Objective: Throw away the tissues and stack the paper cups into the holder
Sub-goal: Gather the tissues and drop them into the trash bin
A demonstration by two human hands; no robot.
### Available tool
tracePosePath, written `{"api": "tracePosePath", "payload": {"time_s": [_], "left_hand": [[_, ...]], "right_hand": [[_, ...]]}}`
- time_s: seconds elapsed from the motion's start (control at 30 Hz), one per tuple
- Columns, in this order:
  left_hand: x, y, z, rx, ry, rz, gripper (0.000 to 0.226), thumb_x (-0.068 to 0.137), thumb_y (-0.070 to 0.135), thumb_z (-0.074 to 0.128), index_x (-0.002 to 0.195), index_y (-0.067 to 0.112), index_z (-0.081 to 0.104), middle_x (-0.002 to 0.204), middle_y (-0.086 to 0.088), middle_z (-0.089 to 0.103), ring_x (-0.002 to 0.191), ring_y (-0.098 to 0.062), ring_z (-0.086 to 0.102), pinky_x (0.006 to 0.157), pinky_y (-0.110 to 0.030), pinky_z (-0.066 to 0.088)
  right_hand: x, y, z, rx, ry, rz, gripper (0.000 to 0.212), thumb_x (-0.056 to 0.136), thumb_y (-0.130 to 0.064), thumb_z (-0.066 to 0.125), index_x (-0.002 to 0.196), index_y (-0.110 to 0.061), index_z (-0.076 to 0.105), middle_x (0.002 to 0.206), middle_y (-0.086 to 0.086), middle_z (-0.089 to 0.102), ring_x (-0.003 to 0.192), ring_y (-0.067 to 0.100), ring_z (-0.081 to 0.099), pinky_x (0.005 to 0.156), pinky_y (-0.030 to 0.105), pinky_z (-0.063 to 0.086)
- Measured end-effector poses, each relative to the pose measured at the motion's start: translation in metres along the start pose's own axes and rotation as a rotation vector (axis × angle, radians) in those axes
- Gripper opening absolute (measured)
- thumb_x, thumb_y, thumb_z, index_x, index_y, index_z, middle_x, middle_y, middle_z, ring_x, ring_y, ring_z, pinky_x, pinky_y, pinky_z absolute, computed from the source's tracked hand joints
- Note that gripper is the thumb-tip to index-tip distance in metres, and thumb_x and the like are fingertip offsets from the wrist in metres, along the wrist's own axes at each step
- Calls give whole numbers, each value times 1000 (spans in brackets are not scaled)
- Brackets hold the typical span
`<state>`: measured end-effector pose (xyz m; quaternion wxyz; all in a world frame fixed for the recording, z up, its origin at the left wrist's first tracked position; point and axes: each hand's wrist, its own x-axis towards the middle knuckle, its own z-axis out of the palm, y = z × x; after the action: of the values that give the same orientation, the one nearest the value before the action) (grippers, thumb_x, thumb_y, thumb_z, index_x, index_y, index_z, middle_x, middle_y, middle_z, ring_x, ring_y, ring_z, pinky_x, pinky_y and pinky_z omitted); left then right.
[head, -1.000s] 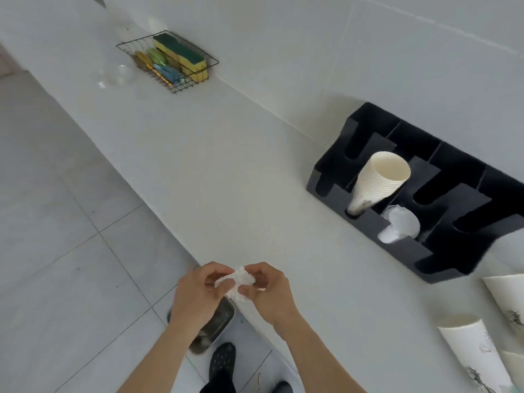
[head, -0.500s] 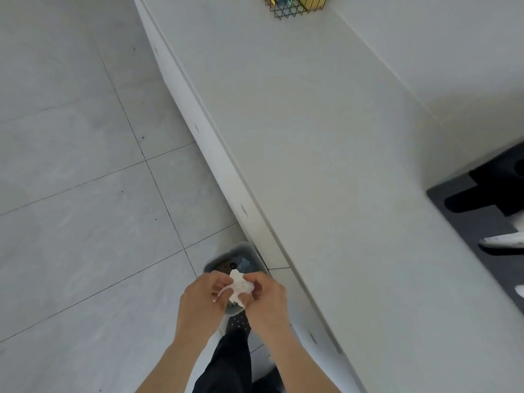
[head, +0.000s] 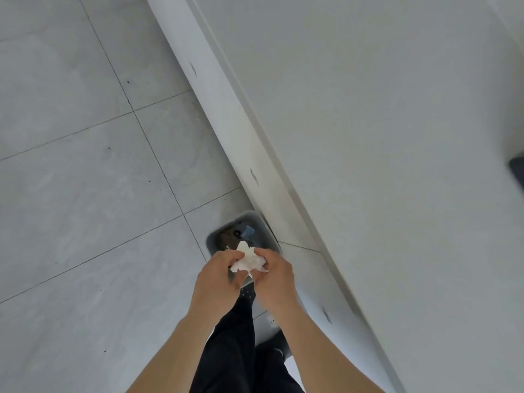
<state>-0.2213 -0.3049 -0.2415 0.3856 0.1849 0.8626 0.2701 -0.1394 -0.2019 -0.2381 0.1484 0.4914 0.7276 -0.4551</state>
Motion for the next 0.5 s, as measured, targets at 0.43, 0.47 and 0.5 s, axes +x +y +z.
{"api": "tracePosePath", "payload": {"time_s": [0.43, 0.47, 0.5], "left_hand": [[2, -6, -22, 468, -76, 109, 63, 95, 44, 59, 150, 22, 37, 150, 3, 49, 136, -19, 46, 109, -32, 43], [-1, -3, -26, 488, -71, 130, 64, 95, 44, 60, 151, 21, 37, 150, 3, 49, 137, -19, 46, 110, -32, 43], [-3, -1, -31, 509, -65, 150, 65, 95, 44, 60, 151, 20, 37, 150, 3, 49, 137, -20, 46, 110, -33, 42]], "right_hand": [[-11, -1, -27, -505, -170, -137, 64, 105, -30, 54, 160, -18, 23, 166, 6, 27, 153, 25, 27, 125, 36, 24], [-14, -4, -30, -532, -155, -169, 64, 105, -32, 53, 159, -17, 24, 166, 6, 27, 154, 25, 26, 126, 37, 22], [-17, -8, -32, -553, -144, -196, 64, 104, -33, 53, 159, -17, 23, 166, 6, 26, 155, 25, 23, 127, 38, 19]]}}
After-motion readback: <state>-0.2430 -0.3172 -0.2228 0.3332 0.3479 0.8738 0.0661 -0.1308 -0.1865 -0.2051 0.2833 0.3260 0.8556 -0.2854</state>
